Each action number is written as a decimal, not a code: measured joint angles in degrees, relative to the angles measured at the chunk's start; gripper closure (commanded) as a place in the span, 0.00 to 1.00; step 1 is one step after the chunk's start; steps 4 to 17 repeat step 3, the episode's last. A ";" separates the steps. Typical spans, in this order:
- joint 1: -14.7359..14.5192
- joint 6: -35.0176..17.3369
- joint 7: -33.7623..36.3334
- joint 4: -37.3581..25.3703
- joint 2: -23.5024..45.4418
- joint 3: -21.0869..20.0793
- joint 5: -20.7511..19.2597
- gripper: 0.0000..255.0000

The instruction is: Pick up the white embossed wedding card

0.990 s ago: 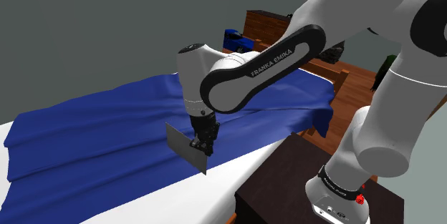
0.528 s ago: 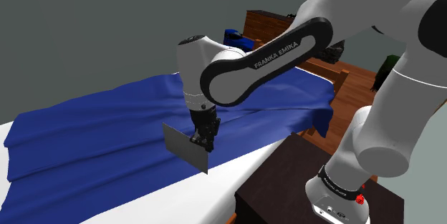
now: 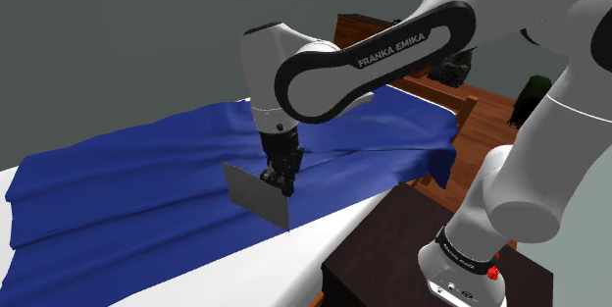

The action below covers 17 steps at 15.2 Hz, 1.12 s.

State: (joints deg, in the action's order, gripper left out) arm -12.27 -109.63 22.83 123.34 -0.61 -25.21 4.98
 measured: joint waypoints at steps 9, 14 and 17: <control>0.03 2.06 -0.14 -1.09 -1.05 0.05 0.38 1.00; 0.03 2.06 -0.14 -1.09 -1.05 0.05 0.38 1.00; 0.03 2.06 -0.14 -1.09 -1.05 0.05 0.38 1.00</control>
